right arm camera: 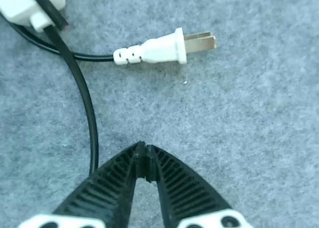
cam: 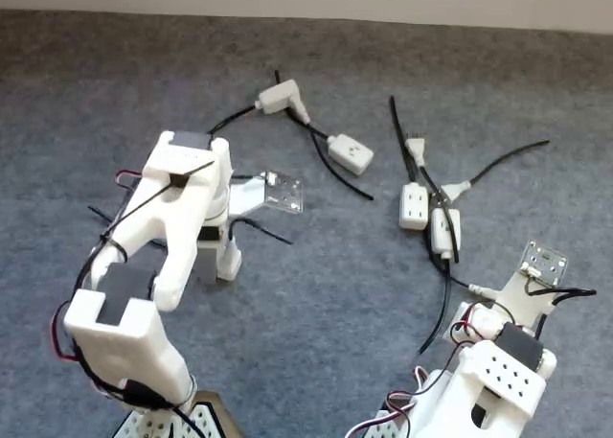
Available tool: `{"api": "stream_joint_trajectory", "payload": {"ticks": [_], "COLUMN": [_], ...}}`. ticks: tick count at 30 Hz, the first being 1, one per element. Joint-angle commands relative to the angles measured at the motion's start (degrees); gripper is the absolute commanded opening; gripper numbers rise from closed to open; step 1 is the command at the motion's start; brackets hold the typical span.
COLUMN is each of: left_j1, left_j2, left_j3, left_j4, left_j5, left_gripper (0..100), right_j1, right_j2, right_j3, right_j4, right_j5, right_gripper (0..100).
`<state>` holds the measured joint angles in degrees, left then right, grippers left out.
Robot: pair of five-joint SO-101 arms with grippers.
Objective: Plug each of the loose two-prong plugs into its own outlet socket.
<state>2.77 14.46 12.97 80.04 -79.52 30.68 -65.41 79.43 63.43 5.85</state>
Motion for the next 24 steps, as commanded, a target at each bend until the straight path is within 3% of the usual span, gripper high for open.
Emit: {"api": "stream_joint_trajectory", "payload": {"ticks": [1, 16, 24], "left_j1": [0.7, 0.7, 0.8], "left_j2": [-0.7, -0.6, -1.2], "left_j3": [3.0, 4.4, 1.6], "left_j4": [-5.1, -7.4, -9.1], "left_j5": [-3.6, -3.6, -2.9], "left_gripper": [27, 27, 1], "right_j1": [0.6, 0.7, 0.7], "right_j2": [-0.5, -0.5, -0.5], "right_j3": [-0.2, -0.2, -0.2], "right_j4": [-1.1, -1.1, -1.1], "right_j5": [-0.1, -0.1, -0.1], "right_gripper": [0.6, 0.6, 0.6]}}
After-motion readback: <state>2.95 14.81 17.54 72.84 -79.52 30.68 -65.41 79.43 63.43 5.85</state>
